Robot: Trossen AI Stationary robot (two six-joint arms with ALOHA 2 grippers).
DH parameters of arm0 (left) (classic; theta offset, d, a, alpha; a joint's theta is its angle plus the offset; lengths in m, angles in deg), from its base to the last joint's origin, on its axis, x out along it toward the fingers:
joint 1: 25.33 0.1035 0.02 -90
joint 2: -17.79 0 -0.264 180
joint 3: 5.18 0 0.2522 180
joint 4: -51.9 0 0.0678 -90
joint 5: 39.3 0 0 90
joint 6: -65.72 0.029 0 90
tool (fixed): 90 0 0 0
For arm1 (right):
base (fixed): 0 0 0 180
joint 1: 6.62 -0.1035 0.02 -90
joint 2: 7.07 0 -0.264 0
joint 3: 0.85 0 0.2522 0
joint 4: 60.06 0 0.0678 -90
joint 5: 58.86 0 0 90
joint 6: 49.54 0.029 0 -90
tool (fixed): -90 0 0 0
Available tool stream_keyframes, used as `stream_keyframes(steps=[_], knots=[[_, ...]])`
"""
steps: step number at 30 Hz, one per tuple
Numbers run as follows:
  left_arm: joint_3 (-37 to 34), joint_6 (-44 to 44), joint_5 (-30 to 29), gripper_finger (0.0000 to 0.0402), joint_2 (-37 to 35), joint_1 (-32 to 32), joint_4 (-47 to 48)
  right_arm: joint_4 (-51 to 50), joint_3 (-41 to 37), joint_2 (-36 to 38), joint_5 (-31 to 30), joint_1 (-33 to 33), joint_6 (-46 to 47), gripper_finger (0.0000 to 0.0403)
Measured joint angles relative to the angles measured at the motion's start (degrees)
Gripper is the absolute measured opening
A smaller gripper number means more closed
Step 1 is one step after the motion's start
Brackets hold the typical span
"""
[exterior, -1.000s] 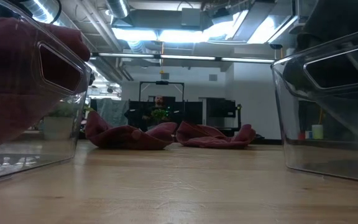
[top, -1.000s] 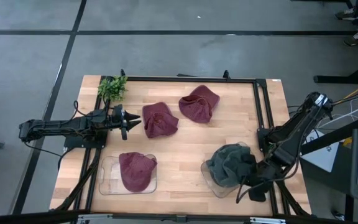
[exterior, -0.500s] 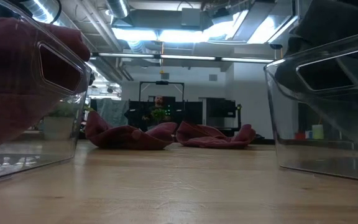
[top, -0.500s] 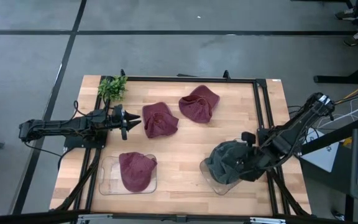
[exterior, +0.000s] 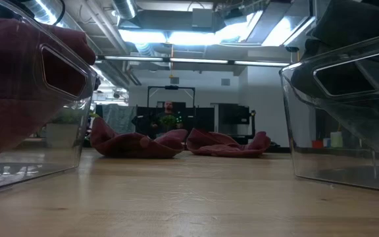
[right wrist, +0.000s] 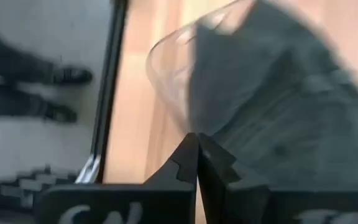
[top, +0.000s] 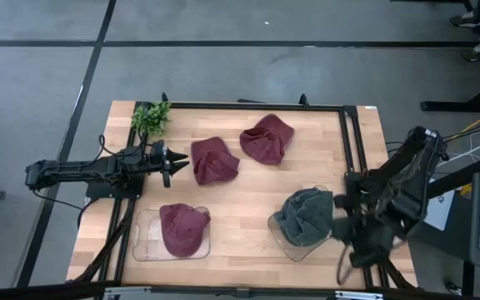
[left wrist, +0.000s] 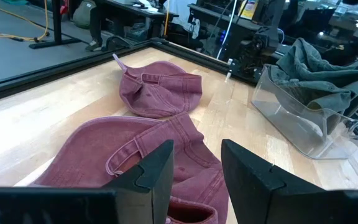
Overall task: Pick & Place hat
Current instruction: Put the black cap into the right transparent bin
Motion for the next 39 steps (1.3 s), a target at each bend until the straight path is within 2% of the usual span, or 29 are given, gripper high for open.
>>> stream_keyframes(steps=[6,14,17,20,27,39], knots=[[0.00,0.02,0.01,0.0130,0.01,0.00,0.00,-2.47,0.02,-5.25,0.40,-8.84,-0.01,0.0002],[0.00,0.00,0.01,0.0130,0.01,0.01,0.00,-8.94,-0.01,-14.55,-4.87,-14.99,0.02,0.0003],[0.00,0.02,0.01,0.0130,0.01,0.00,0.00,-7.05,-1.77,-16.18,-4.98,-16.05,0.03,0.0002],[0.00,0.02,0.01,0.0130,0.01,0.00,0.02,-0.71,-4.81,-16.60,-4.58,-16.93,0.11,0.0002],[0.00,0.02,0.01,0.0130,0.01,0.00,0.00,9.66,-11.85,-17.72,-5.26,-16.47,-0.14,0.0002],[0.00,0.01,0.01,0.0130,0.00,0.00,0.00,10.58,-16.92,-21.82,-14.24,-8.99,-1.04,0.0004]])
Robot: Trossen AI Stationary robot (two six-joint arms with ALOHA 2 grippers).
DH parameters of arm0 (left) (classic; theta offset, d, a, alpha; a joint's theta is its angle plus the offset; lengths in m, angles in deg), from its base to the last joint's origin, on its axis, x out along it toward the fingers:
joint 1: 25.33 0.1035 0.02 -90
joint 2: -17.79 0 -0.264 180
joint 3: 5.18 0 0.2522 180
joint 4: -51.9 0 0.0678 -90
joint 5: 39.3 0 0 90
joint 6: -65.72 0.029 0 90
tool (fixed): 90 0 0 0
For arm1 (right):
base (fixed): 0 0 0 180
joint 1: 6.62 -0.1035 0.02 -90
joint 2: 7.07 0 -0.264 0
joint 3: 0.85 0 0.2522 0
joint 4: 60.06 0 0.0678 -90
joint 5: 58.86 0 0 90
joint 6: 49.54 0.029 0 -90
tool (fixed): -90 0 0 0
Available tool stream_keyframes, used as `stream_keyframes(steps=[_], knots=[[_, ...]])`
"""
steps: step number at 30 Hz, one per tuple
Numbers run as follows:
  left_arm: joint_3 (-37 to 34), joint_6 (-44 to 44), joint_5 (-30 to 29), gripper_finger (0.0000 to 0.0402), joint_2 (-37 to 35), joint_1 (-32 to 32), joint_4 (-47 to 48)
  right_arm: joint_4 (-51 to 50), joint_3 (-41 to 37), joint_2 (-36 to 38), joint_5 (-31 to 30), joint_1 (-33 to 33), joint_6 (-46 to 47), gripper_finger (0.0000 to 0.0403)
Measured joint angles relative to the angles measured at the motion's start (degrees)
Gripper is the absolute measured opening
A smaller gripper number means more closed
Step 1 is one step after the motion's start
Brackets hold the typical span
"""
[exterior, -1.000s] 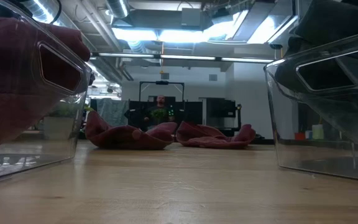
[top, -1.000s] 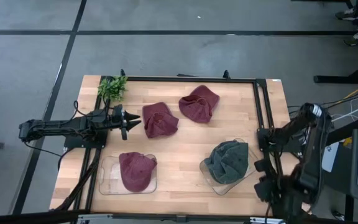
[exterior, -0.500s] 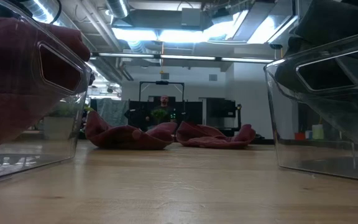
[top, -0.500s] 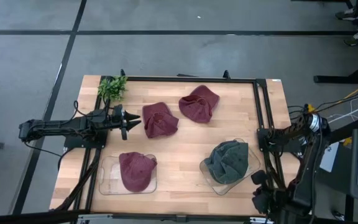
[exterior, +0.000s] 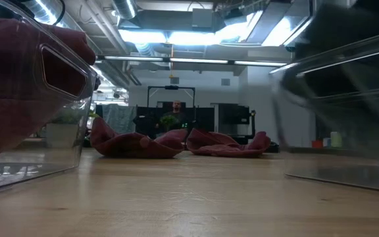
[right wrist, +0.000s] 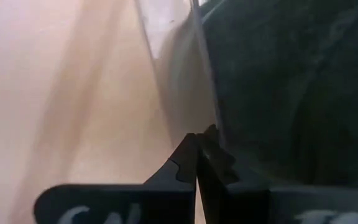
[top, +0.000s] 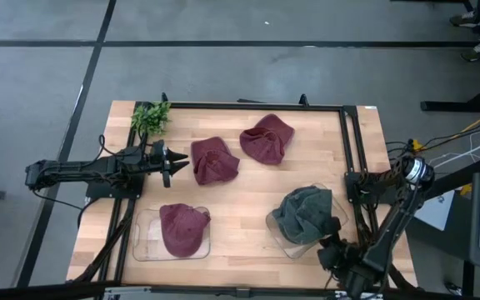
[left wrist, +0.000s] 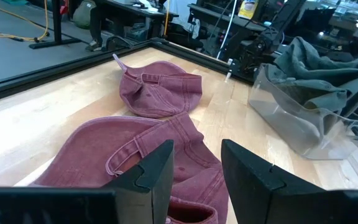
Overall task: Pick & Place hat
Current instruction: Put the black cap into the right transparent bin, then put the top red cap into the left transparent bin
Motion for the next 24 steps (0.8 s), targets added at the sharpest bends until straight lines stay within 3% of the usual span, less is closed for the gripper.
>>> stream_keyframes(steps=[12,19,24], knots=[[-0.01,0.01,0.00,0.0130,0.00,0.00,0.00,-15.31,0.00,-0.07,-14.82,7.65,14.64,0.0005],[0.00,0.01,0.00,0.0130,0.01,0.02,0.00,-16.73,-0.04,6.06,-10.27,8.69,21.76,0.0005],[0.00,-0.01,-0.01,0.0130,0.00,0.01,0.00,-12.66,-0.04,15.77,-4.40,8.69,19.23,0.0005]])
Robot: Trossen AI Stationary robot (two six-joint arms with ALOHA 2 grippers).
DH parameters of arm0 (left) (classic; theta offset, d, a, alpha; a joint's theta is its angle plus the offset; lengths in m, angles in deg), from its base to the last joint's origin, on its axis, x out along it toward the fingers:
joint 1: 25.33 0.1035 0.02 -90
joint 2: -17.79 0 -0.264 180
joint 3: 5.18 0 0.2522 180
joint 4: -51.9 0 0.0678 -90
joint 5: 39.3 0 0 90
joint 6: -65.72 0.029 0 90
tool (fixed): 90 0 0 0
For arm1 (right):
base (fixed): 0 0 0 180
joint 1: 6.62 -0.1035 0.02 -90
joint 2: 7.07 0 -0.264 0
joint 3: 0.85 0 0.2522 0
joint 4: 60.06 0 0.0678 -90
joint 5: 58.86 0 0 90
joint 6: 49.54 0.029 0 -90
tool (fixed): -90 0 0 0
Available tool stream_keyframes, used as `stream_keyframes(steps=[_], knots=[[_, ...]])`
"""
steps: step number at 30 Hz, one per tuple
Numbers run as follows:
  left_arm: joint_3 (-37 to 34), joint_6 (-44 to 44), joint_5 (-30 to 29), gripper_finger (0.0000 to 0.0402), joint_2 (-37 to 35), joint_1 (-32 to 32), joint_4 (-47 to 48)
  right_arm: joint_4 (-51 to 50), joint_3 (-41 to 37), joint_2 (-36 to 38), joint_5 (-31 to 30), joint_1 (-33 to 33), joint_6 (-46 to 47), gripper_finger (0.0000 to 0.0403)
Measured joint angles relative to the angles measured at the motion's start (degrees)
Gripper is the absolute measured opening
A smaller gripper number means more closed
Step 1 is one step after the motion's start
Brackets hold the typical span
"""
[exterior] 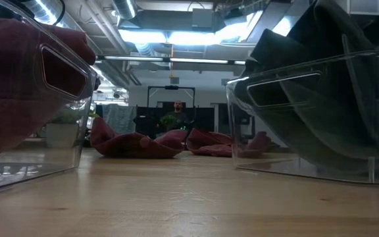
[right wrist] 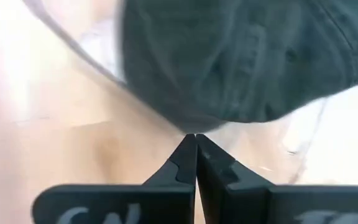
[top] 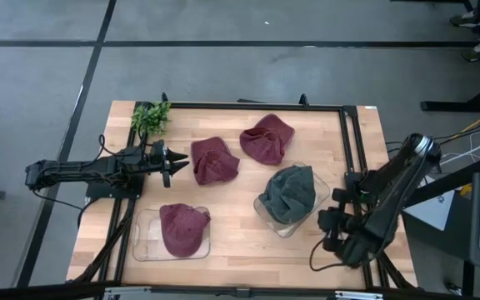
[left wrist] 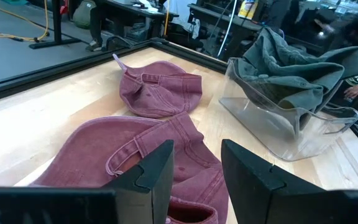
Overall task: Pick & Place hat
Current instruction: Put the top red cap into the left transparent bin
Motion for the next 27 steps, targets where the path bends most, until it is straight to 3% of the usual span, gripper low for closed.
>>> stream_keyframes(steps=[10,19,27], knots=[[0.00,0.01,0.01,0.0130,0.01,0.01,0.00,18.08,-2.33,17.61,10.08,0.00,-29.80,0.0006],[0.00,0.02,0.01,0.0130,0.00,-0.02,0.00,50.67,-27.77,38.42,24.53,0.96,-37.37,0.0006],[0.00,0.02,0.01,0.0130,0.00,0.00,0.00,64.05,-40.66,54.21,25.86,0.98,-43.45,0.0006]])
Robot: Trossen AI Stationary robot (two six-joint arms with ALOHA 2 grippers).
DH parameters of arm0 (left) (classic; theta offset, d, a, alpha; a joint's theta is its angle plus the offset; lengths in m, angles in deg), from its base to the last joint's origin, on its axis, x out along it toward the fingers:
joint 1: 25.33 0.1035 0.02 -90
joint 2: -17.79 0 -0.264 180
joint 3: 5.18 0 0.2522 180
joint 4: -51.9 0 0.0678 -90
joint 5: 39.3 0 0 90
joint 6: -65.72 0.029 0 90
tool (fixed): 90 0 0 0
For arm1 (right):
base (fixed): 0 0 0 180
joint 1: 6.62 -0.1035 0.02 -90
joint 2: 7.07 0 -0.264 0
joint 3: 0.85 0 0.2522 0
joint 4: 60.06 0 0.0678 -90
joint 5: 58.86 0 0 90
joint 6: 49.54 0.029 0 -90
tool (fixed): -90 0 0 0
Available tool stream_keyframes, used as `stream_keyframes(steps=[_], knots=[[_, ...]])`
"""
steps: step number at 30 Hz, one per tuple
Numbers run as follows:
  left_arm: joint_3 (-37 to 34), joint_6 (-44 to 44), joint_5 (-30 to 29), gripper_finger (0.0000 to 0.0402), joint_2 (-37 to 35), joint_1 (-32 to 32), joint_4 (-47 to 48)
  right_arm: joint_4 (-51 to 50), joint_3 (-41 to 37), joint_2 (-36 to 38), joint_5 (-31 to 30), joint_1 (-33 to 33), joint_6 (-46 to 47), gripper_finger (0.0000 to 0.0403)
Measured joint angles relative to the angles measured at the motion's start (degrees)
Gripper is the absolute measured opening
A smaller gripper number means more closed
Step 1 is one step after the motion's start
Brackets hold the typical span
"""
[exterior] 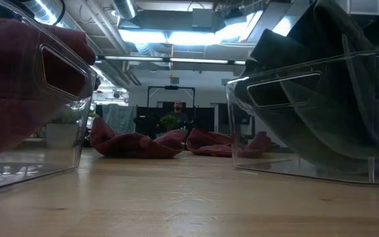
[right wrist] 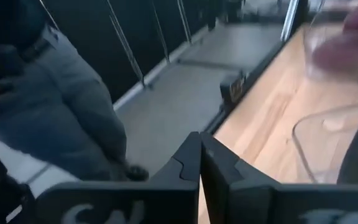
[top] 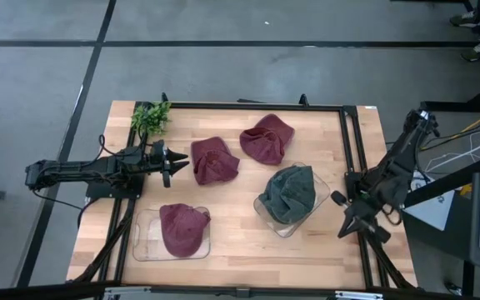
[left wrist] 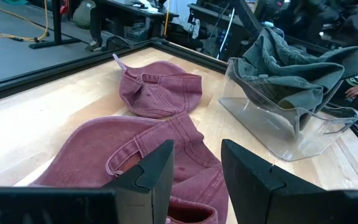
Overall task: Pick & Place hat
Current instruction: Put the top red cap into the left transparent bin
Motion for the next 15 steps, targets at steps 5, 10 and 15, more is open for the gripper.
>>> stream_keyframes(steps=[5,10,15], knots=[[0.00,-0.01,0.00,0.0130,-0.01,0.01,0.00,6.25,-6.57,7.98,-1.21,0.00,-2.77,0.0006],[-0.01,-0.02,0.00,0.0130,0.00,-0.02,0.00,15.52,-13.16,13.14,-0.18,0.00,-4.83,0.0006],[0.00,0.00,0.00,0.0130,0.00,-0.02,0.00,17.33,-16.36,15.92,2.56,0.00,-4.66,0.0006]])
